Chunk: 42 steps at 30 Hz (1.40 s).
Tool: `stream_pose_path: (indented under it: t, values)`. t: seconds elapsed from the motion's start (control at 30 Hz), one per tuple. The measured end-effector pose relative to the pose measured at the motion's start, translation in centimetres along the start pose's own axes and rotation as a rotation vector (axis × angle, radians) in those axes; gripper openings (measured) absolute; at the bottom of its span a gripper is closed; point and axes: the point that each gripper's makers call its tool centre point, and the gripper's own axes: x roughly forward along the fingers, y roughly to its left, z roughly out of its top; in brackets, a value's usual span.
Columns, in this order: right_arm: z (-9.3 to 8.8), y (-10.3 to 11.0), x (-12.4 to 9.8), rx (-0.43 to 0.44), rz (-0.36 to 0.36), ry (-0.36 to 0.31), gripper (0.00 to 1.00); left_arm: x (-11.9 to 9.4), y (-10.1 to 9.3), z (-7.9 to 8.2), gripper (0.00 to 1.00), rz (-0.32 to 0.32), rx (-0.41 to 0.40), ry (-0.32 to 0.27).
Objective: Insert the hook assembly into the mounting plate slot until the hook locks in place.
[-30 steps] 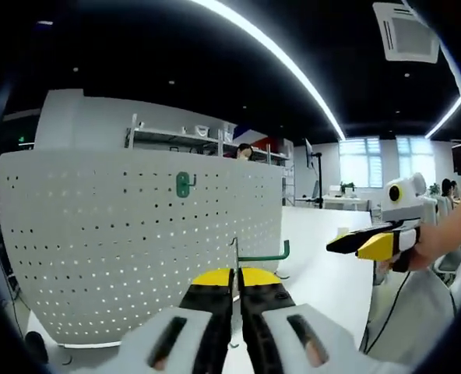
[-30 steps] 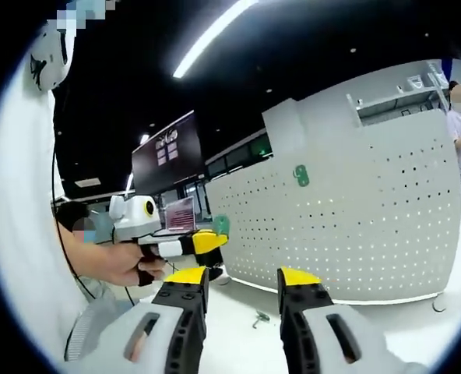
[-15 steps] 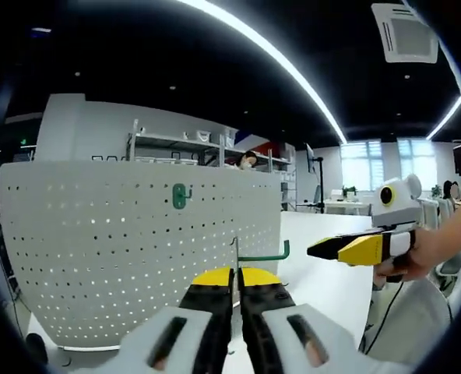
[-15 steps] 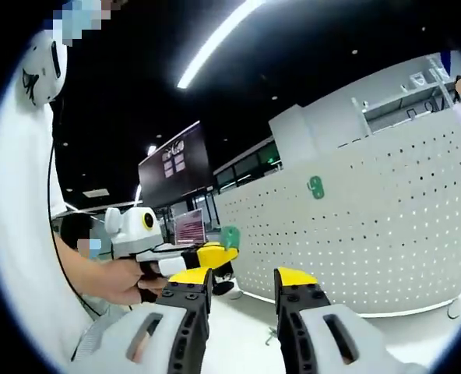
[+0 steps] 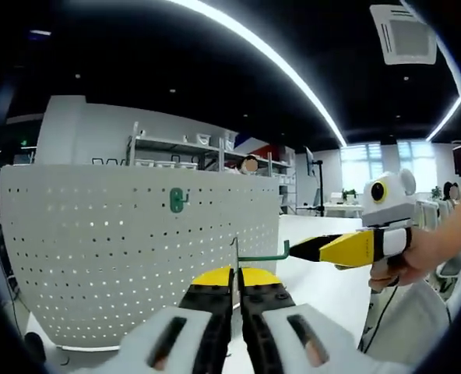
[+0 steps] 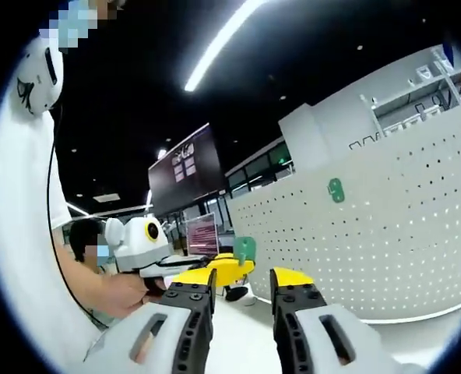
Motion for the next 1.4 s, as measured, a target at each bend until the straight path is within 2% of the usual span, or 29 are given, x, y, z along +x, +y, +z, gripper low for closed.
stream_pose_path:
  t: [0.2, 0.7, 1.4]
  values:
    - [0.5, 0.5, 1.3, -0.002, 0.023, -0.008, 0.23, 0.0, -0.5, 0.2, 0.02, -0.001, 0.001, -0.009]
    - [0.5, 0.6, 2.7, 0.02, 0.032, -0.014, 0.18, -0.1, -0.9, 0.5, 0.02, 0.003, 0.007, -0.013]
    - [0.0, 0.7, 3.6, 0.003, 0.031, 0.004, 0.07, -0.3, -1.2, 0.7, 0.02, 0.0, -0.001, -0.024]
